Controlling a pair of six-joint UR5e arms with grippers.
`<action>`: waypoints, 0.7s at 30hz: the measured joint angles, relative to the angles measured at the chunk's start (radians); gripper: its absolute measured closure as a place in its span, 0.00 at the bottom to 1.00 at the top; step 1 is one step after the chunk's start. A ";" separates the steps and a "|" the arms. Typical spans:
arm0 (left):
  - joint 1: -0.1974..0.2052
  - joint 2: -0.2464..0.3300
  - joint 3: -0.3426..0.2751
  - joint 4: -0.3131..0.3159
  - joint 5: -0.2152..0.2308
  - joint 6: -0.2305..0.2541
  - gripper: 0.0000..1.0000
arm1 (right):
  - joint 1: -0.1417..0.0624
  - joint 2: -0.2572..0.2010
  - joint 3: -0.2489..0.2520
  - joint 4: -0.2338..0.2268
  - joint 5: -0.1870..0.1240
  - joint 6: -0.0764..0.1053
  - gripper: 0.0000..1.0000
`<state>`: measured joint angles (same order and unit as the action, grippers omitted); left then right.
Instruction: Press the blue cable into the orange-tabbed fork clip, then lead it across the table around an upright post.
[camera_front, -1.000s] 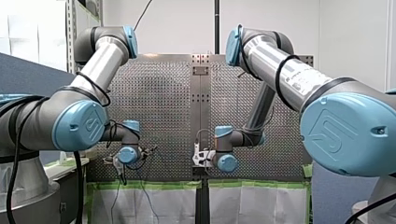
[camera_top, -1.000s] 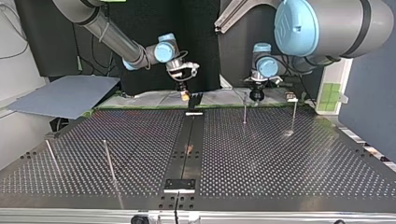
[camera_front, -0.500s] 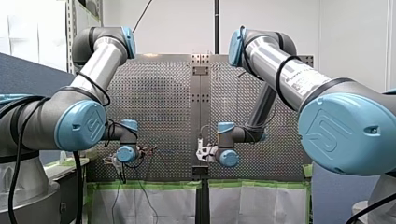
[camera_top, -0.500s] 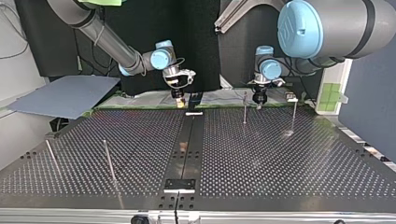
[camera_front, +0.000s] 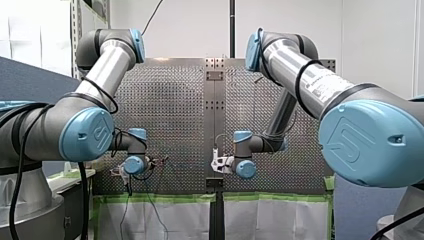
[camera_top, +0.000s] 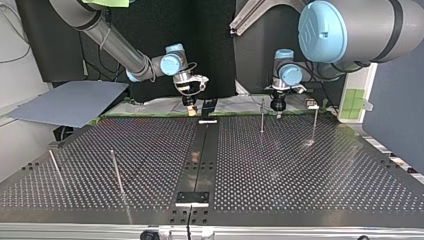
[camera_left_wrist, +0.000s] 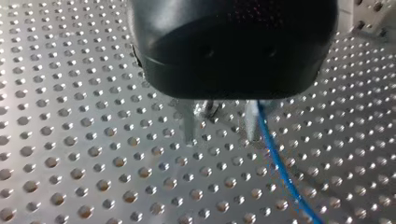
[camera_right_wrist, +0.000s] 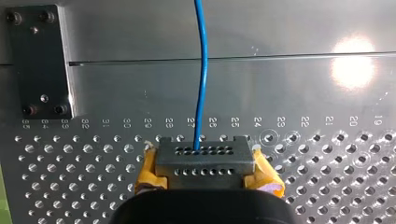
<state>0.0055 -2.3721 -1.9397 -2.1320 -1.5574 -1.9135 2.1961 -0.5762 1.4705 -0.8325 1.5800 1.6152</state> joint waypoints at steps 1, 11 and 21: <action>0.001 0.000 0.000 -0.006 0.004 0.000 0.00 | 0.000 0.000 0.000 0.000 0.000 0.000 1.00; -0.003 0.001 -0.005 -0.097 -0.044 0.031 0.00 | 0.000 0.000 0.000 0.001 0.000 -0.004 1.00; 0.002 0.009 -0.074 -0.171 0.019 0.065 0.00 | -0.001 0.000 0.000 0.000 0.000 -0.004 1.00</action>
<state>0.0080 -2.3629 -2.0140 -2.3034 -1.5388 -1.8486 2.1952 -0.5762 1.4705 -0.8320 1.5800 1.6110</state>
